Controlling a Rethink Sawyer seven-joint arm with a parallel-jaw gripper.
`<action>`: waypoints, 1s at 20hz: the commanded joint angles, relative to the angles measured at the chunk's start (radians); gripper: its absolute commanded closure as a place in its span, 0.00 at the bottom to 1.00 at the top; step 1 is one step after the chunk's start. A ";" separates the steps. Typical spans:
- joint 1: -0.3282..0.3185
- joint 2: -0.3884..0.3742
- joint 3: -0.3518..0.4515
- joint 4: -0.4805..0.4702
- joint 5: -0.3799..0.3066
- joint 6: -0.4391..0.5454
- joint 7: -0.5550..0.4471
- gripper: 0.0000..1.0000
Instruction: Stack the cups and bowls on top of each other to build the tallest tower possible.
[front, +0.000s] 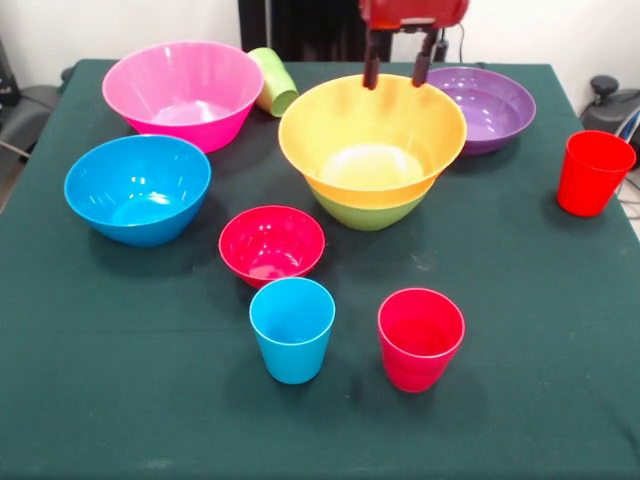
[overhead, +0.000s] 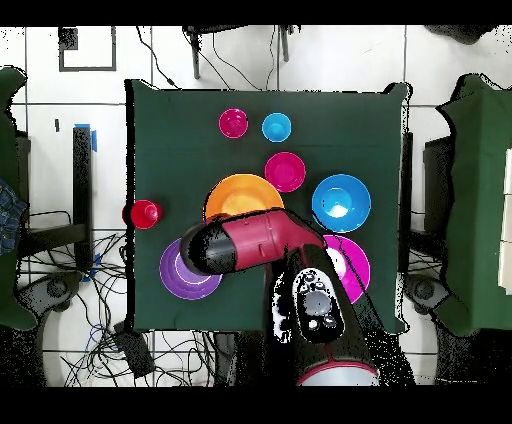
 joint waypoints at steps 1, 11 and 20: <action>-0.055 0.074 0.101 -0.051 -0.091 0.038 -0.142 0.00; -0.004 0.196 0.072 -0.135 -0.117 -0.033 -0.028 0.00; 0.020 0.204 0.060 -0.137 -0.108 -0.037 -0.006 0.00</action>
